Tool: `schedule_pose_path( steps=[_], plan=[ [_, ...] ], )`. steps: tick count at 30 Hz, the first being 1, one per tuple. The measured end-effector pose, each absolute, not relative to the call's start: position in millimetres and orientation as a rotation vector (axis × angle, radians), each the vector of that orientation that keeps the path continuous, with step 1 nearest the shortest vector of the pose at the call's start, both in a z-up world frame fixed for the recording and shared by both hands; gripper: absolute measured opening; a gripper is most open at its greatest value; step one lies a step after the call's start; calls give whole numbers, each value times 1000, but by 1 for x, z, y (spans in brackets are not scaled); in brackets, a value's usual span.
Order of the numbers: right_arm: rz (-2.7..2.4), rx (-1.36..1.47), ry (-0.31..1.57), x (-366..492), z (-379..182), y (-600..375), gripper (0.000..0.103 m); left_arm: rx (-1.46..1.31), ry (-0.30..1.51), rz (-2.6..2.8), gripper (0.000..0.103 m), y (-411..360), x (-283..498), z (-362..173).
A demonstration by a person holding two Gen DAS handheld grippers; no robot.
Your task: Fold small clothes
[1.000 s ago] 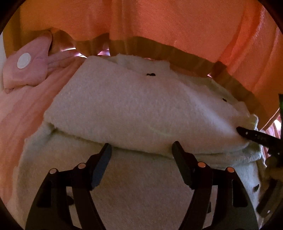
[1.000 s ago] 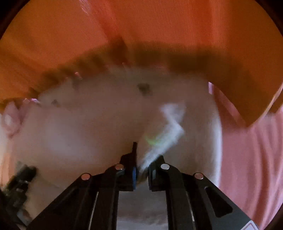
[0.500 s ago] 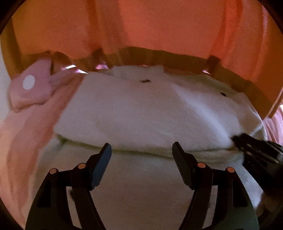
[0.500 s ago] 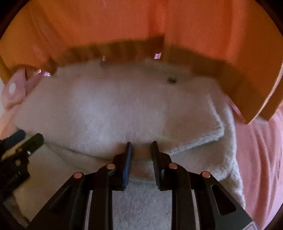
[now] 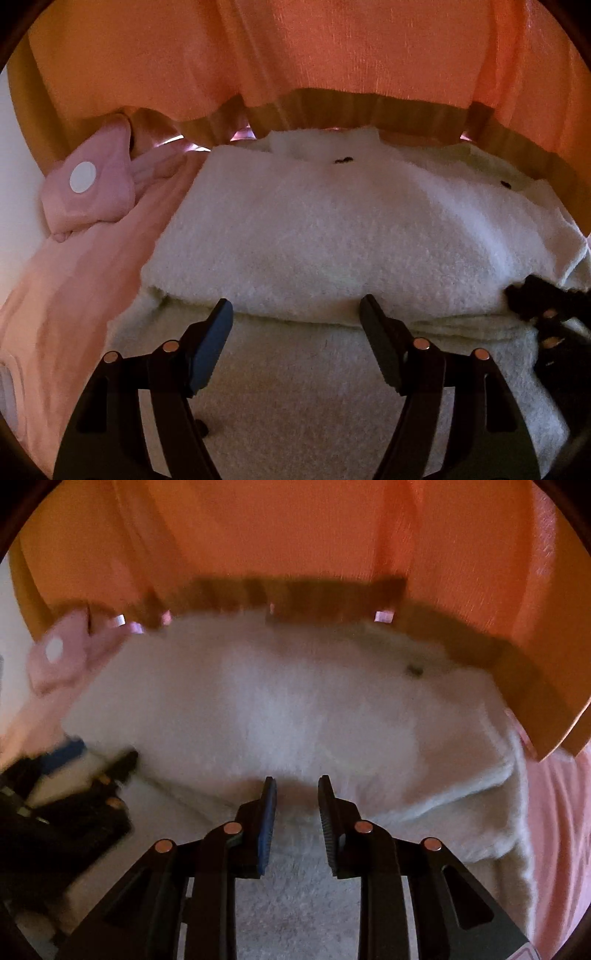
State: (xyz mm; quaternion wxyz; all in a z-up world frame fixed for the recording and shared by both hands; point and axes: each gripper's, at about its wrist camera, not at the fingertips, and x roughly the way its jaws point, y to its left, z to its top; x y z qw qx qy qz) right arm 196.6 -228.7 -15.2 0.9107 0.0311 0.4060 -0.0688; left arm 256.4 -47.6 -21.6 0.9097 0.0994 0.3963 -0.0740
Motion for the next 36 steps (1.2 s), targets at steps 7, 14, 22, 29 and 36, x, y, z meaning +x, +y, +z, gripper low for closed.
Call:
schedule_pose_path(
  steps=[7,14,22,29,36],
  plan=[
    [-156,43,844,211,-15,-221,23,212,811,-145,69,-50,255,-22],
    [-147,70,807,208,-2,-220,24,198,796,-157,69,-53,253,-17],
    [-106,108,829,176,20,-234,32,148,914,-242,70,-41,244,-19],
    [-143,173,947,27,32,-291,64,120,937,-283,93,68,160,21],
    [-63,364,1220,-50,-27,-319,68,94,1175,-294,94,127,116,-12]
  ],
)
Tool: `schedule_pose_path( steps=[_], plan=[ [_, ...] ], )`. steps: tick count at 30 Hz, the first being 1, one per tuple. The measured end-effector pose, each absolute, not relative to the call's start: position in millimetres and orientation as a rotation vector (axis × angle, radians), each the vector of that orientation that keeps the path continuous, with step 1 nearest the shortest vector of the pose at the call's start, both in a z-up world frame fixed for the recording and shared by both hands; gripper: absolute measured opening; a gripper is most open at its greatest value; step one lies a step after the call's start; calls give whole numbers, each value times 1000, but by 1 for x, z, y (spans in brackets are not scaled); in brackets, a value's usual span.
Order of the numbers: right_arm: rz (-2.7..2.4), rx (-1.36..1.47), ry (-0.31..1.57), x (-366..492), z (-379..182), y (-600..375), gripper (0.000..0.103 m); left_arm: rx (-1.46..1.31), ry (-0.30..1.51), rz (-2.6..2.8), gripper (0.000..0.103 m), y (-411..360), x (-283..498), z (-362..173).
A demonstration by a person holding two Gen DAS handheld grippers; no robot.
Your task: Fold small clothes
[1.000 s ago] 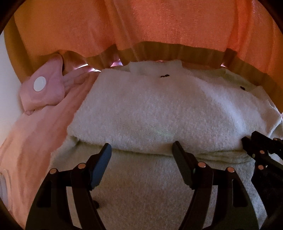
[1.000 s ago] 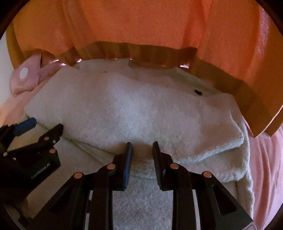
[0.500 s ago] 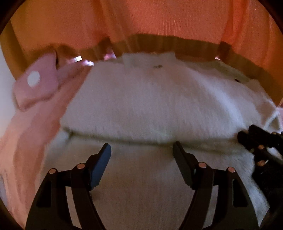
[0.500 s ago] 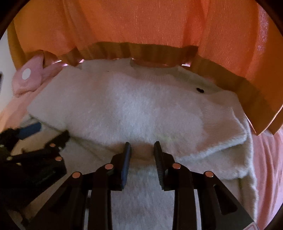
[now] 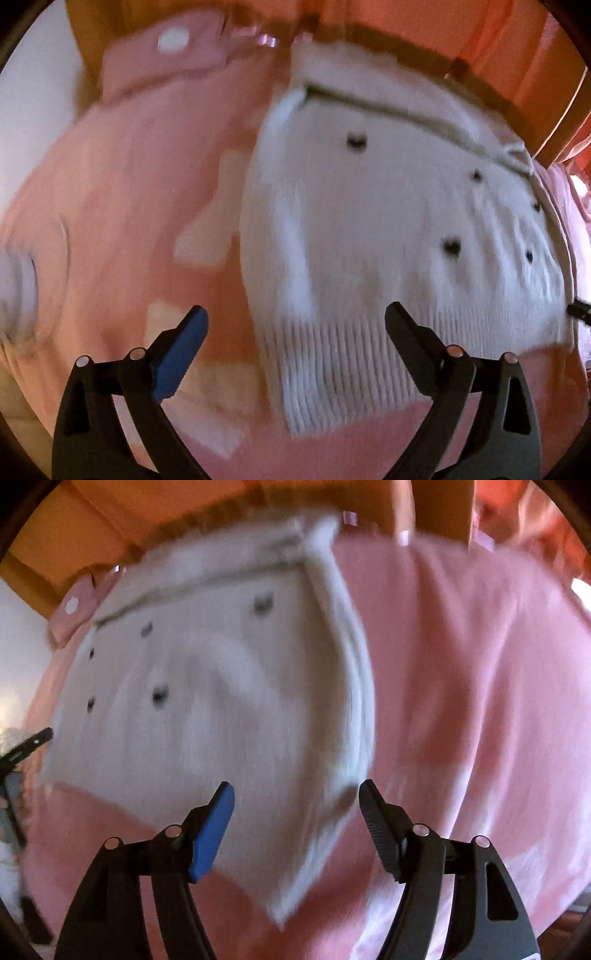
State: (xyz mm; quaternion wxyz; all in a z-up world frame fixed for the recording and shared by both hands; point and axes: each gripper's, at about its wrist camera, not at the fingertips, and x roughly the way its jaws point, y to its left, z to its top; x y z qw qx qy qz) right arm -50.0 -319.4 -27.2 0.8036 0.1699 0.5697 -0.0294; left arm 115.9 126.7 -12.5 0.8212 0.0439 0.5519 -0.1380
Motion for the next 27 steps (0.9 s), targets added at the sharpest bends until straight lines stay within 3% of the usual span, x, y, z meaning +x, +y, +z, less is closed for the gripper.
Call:
schedule_pose_path(
  steps=[3,5,6,7,8,9,18,27],
  plan=[
    [-12,386,1257,-46,-34,-313,69,-53,1251,-352,94,125,111,-24],
    [14,419,1250,-39,-35,-310,57,-58,1273,-344,90,117,112,-31],
    [11,420,1249,-36,-35,-309,51,-21,1250,-323,78,113,111,-30],
    [-2,417,1238,-33,-34,-309,29,24,1228,-320,57,108,110,-27],
    [-7,420,1219,-32,-31,-309,12,24,1216,-337,44,106,108,-22],
    [3,444,1182,-34,-25,-310,12,7,1212,-354,9,106,109,-18],
    [8,377,938,-108,52,-293,9,-32,1037,-490,7,130,40,68],
    [67,367,1029,-240,62,-273,9,-16,1089,-608,6,172,-87,86]
  ],
)
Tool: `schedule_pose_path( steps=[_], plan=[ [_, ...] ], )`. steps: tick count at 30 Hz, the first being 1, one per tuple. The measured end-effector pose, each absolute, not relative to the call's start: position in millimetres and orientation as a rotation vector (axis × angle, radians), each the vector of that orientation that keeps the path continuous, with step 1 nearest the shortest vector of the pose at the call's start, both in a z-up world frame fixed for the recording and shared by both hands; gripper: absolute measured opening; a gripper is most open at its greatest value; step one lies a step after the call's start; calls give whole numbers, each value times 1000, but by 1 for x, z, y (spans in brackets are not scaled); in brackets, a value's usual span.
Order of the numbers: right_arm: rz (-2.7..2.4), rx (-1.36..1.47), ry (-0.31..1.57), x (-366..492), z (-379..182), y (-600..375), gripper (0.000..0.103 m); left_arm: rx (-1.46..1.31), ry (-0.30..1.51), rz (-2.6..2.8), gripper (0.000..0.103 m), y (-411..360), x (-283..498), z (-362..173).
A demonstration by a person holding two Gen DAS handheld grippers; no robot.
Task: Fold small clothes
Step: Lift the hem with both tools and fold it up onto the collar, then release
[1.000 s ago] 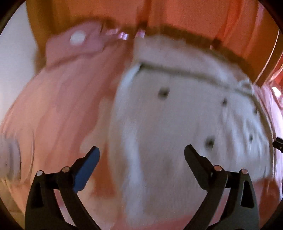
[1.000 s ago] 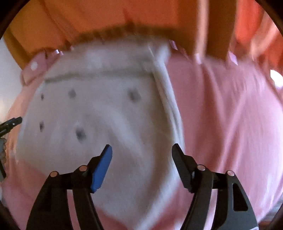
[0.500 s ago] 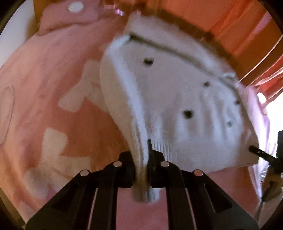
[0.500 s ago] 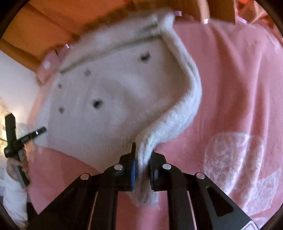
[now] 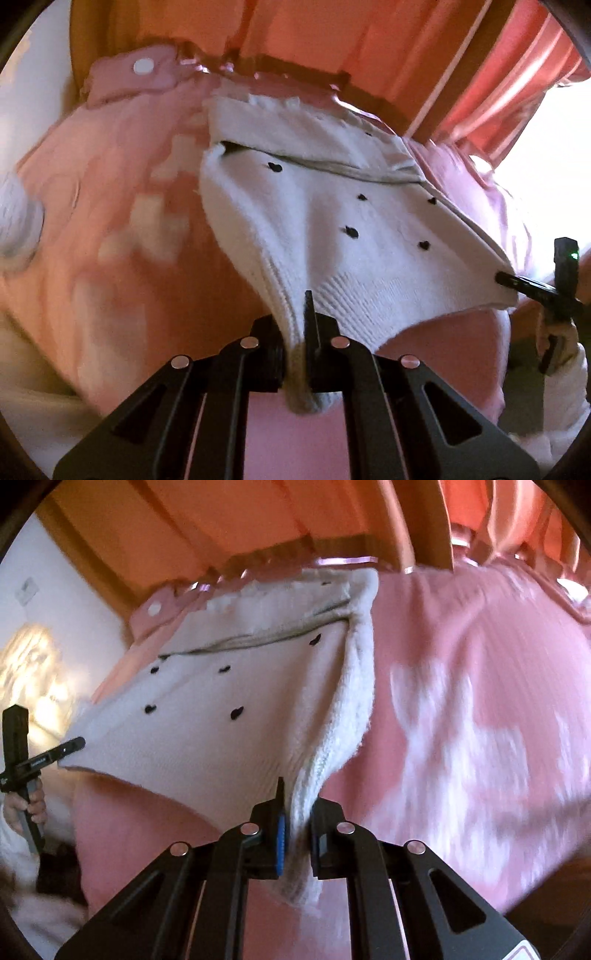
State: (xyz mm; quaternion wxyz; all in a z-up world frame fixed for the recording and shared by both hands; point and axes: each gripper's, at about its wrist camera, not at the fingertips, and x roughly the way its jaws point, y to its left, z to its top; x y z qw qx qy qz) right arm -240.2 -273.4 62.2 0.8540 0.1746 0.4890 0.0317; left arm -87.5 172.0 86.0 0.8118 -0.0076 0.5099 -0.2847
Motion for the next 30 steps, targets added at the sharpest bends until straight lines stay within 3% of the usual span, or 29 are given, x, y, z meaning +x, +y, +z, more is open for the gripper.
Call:
schedule_pose_path(
  steps=[5,8,11,16,21,23,25,28,30],
  plan=[
    [127,324,973,-277,113,-258,9,-105,1056,-630,7,198,-130,128],
    [109,334,807,-244,147,-286,10,-60,907,-635,7,185,-96,160],
    [43,420,684,-182,146,-333,10,-38,793,-599,8,163,-21,165],
    [-75,559,684,-54,72,-383,12,-81,767,-478,9,117,112,101],
    [-223,536,739,9,10,-382,17,-74,892,-341,12,90,178,16],
    [-220,569,675,11,8,-388,22,-88,852,-340,20,92,178,7],
    [-220,593,616,5,10,-400,27,-88,791,-341,50,95,174,6],
    [-249,616,547,-1,19,-411,42,-82,734,-332,64,96,170,11],
    [-262,600,525,-6,25,-409,44,-92,735,-381,71,93,172,13]
  ],
)
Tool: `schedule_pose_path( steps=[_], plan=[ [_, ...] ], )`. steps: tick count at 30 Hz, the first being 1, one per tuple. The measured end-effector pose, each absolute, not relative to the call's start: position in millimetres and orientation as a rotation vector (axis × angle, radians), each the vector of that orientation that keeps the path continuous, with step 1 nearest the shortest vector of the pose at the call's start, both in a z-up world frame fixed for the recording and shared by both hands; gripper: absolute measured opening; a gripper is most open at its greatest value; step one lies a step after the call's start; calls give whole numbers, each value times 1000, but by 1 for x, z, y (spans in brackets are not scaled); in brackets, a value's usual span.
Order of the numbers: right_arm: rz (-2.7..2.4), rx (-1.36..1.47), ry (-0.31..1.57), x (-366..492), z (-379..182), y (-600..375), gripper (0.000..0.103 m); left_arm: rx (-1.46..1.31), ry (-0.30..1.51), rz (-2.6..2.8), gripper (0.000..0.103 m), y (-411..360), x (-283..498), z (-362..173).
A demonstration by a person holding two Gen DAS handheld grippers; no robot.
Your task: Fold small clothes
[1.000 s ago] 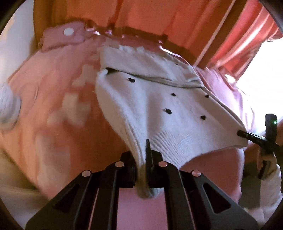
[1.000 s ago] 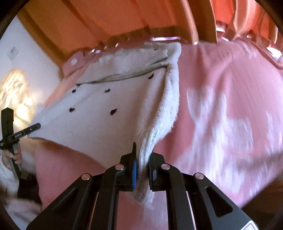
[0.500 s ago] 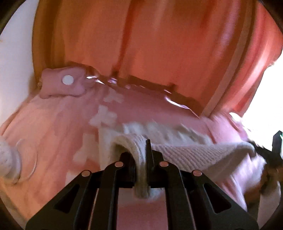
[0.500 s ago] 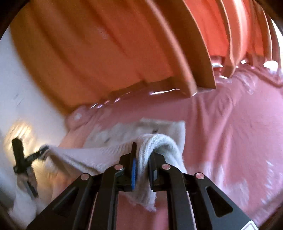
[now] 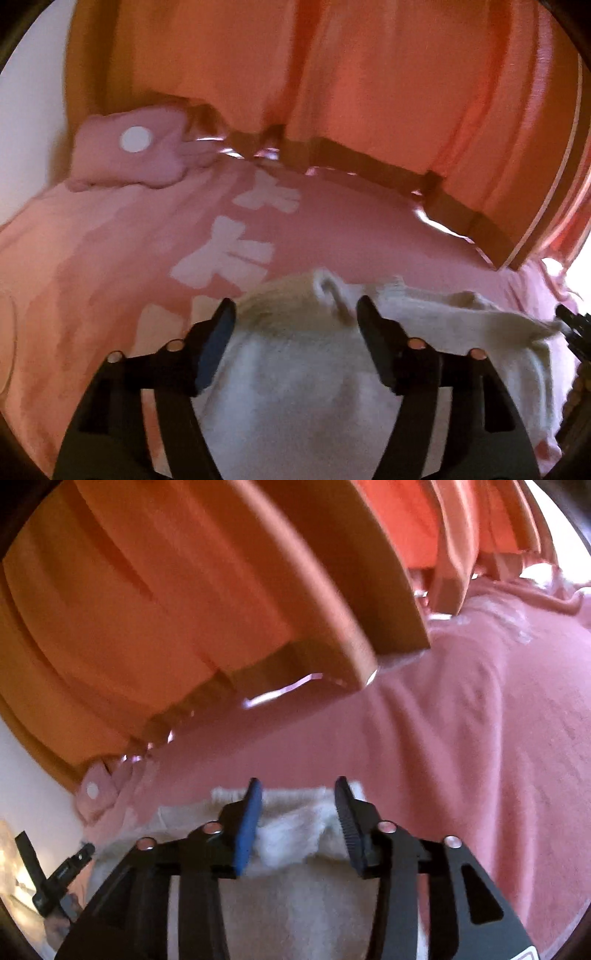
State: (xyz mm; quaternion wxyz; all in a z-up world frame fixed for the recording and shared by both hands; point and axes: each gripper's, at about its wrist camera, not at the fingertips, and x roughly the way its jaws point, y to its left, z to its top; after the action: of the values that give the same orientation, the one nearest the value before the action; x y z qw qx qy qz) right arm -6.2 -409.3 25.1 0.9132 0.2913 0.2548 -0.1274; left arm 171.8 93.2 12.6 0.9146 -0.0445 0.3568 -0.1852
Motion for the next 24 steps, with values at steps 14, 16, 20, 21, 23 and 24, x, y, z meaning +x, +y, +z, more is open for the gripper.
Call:
schedule_pose_path(
  steps=[14,16,20,21,23,24],
  plan=[
    [-295,381,821,50,-21,-396,67,29,876,-310,70,51,201,-20],
    [-295,376,819,52,-22,-394,60,61,880,-294,56,47,203,-24],
    [-253,417,790,49,-12,-390,13,83,852,-286,6,47,201,-20],
    [-223,446,747,44,-3,-390,12,63,839,-290,5,49,200,-16],
    [-132,507,589,29,30,-384,11,5,768,-294,4,58,195,5],
    [-115,510,538,24,39,-382,11,-8,739,-294,3,61,194,13]
  ],
)
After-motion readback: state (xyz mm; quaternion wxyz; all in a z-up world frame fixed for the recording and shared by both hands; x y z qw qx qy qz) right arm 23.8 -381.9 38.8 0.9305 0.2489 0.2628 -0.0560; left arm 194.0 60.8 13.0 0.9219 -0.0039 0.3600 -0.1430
